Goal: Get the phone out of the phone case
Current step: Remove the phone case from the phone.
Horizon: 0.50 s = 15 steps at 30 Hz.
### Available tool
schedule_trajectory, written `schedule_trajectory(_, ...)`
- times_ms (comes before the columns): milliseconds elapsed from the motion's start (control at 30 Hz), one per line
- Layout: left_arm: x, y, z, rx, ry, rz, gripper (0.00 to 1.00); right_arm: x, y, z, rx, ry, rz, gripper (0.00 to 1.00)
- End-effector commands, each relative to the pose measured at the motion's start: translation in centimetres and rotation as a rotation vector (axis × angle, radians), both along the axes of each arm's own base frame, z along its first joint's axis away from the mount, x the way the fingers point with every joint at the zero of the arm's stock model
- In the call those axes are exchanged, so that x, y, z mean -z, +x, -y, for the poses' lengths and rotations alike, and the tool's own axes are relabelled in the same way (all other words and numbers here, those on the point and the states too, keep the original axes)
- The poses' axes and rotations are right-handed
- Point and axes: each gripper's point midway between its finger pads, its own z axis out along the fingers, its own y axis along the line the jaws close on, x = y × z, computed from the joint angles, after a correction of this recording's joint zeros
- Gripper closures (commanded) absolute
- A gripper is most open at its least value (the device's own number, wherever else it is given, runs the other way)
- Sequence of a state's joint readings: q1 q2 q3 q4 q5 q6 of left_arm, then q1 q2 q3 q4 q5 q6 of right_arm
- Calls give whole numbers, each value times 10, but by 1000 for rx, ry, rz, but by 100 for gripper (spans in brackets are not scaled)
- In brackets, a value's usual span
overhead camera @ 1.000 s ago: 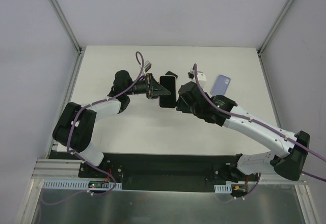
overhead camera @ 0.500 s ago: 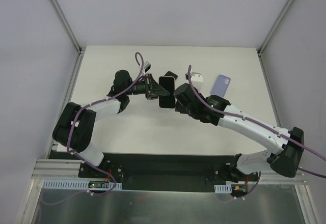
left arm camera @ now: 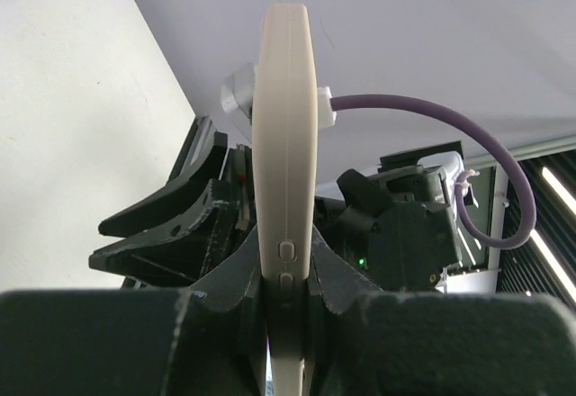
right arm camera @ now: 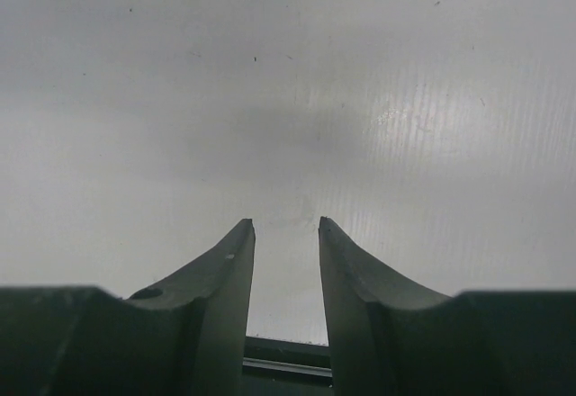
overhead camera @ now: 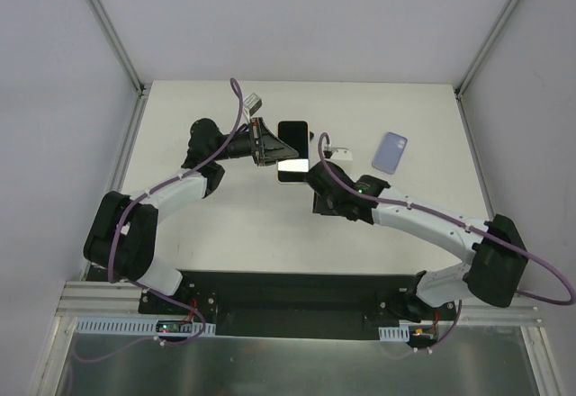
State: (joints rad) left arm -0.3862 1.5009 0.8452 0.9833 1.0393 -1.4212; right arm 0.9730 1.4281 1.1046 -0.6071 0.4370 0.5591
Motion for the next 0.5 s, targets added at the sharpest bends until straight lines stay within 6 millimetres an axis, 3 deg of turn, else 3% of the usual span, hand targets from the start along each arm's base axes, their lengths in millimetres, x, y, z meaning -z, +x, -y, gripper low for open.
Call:
schedule_trajectory(0, -33, -10, -2, 21, -58, 130, 100, -41, 2, -6, -6, 204, 80, 63)
schedule_trajectory(67, -30, -8, -2, 21, -55, 123, 100, -47, -1, -3, -6, 239, 95, 62)
schedule_trajectory(300, -23, -4, -1, 22, -55, 103, 100, -116, -5, -2, -36, 488, 230, 60)
schedule_trajectory(467, -22, -4, -1, 22, -54, 99, 100, -138, -7, -7, -58, 597, 254, 58)
